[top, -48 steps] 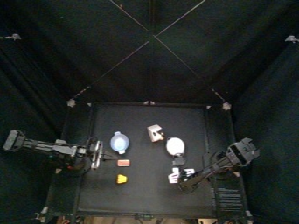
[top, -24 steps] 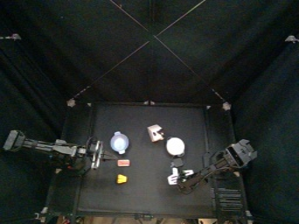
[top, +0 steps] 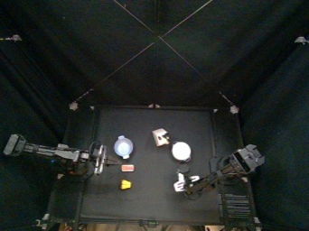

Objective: Grab sushi roll

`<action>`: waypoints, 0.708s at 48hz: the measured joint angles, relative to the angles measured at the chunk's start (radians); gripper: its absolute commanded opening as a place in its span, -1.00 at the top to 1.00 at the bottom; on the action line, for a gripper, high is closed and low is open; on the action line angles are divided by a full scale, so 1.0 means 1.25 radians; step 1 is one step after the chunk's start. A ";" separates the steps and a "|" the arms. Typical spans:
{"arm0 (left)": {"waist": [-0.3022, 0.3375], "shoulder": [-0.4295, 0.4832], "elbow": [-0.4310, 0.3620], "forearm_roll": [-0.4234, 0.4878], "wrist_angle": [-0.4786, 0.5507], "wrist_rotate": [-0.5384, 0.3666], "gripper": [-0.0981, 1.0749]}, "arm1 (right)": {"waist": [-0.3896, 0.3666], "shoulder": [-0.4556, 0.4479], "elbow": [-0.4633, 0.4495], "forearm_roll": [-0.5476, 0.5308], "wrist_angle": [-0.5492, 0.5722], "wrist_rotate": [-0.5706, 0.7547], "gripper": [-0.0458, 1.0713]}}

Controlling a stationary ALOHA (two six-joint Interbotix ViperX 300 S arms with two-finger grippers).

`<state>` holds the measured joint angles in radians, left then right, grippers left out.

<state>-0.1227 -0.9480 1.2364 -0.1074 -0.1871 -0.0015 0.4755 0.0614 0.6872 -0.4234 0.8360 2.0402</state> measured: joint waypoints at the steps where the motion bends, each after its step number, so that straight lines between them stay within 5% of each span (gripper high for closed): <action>1: -0.001 0.000 0.000 0.001 0.000 0.000 0.87 | 0.000 0.001 0.000 0.000 -0.001 0.000 -0.71; 14: 0.000 0.000 0.000 0.000 0.000 0.000 0.87 | -0.001 0.001 0.000 -0.006 -0.004 0.000 -0.64; 34: 0.002 0.000 0.004 0.002 0.000 0.005 0.87 | -0.004 0.001 -0.001 -0.005 -0.004 0.001 0.11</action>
<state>-0.1197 -0.9480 1.2410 -0.1043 -0.1871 0.0046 0.4709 0.0629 0.6857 -0.4295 0.8314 2.0417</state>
